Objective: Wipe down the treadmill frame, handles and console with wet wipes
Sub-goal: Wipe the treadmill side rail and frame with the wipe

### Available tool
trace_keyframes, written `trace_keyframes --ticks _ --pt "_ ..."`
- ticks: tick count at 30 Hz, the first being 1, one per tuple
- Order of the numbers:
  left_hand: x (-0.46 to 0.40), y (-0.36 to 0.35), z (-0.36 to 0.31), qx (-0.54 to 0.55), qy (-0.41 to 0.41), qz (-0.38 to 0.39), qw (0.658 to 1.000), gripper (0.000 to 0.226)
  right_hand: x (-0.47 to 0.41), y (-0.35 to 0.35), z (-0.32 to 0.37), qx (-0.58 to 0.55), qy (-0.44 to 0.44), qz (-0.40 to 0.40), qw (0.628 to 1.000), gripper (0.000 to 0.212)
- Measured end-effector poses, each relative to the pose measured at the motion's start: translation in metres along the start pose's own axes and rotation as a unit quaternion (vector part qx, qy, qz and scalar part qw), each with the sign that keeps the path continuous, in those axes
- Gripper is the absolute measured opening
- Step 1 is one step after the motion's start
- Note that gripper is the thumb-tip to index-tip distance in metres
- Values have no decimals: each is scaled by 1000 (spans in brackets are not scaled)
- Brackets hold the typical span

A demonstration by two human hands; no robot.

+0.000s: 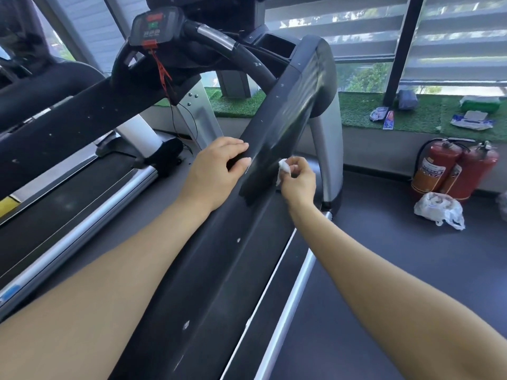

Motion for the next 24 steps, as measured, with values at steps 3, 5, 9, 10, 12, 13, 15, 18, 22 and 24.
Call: trace_keyframes --ticks 3,5,9,10,12,13,15,18,22,24 --pt "1 1 -1 -6 3 -1 1000 32 35 -1 -14 -42 -11 36 998 22" --pt "2 1 -2 -11 6 1 1000 32 69 -1 -27 -61 -20 79 995 22" --pt "2 1 -3 -22 10 2 1000 32 69 -1 -35 -49 -15 95 994 27" --pt "2 1 -3 -23 13 0 1000 32 55 0 -34 -42 -11 79 996 27" --pt "3 1 -2 -29 15 -3 999 32 23 1 -32 -31 -12 47 998 26" --pt "2 1 -2 -31 13 -4 999 32 9 2 -31 -22 -20 36 999 26" --pt "2 1 -2 -31 11 -6 999 31 -5 3 -32 -18 -38 23 999 25" --pt "2 1 -2 -20 12 -17 1000 31 19 3 -44 -50 -47 37 997 23" --pt "3 3 -2 -23 13 -24 999 31 56 3 -70 -69 -76 111 988 22" --pt "3 2 -2 -22 12 -23 999 31 39 4 -72 -62 -78 88 991 24"
Point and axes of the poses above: each hand's wrist, its own x-axis away from the middle knuckle, its own y-axis out of the back of the hand, z = x × y, the point moved 6 cm from there along -x, towards the middle knuckle, and after that the axes turned 12 degrees about -x, right-handed, at the moved point
